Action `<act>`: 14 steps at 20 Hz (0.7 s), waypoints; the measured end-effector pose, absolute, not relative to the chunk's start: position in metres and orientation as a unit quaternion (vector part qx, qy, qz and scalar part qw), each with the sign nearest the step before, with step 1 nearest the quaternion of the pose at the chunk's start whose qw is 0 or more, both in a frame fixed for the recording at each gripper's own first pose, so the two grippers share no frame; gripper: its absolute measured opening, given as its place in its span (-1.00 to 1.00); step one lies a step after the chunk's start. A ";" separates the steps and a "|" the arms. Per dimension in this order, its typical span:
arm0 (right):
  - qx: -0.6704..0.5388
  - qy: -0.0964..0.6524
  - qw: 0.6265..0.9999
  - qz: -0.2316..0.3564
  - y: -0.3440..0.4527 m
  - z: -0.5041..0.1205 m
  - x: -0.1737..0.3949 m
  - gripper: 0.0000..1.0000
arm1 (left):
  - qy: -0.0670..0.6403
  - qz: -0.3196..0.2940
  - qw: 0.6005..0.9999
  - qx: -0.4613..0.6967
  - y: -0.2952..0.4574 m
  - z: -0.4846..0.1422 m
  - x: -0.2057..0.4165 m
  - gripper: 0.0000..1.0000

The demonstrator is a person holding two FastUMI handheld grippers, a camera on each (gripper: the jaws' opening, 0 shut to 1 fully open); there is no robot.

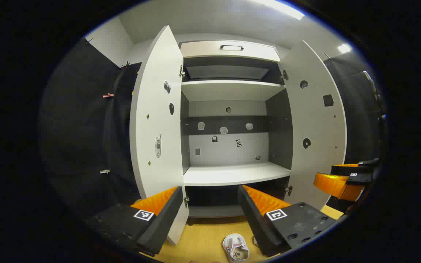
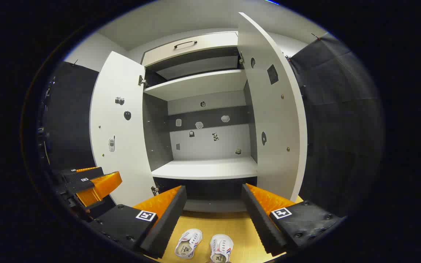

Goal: Grab one shoe with the right hand and put it into the shoe cabinet, grab the other shoe with the left hand and put it into the shoe cabinet; then close the right door with the right hand and the left door with the left hand.

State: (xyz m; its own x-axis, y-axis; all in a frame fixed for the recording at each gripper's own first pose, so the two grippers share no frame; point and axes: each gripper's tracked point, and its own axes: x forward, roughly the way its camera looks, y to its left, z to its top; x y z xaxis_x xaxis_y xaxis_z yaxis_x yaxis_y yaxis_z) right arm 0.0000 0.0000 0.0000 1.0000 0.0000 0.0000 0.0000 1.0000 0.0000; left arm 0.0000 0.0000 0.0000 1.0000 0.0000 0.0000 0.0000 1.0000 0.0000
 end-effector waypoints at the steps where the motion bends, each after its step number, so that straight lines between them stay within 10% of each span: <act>1: 0.000 0.002 1.000 -0.003 0.002 0.000 0.000 0.96 | 0.000 -0.004 1.000 0.002 0.001 -0.001 0.000 0.90; 14: -0.015 0.007 1.000 0.001 0.011 -0.014 -0.019 0.97 | 0.009 -0.004 0.999 -0.035 0.004 -0.013 -0.025 0.90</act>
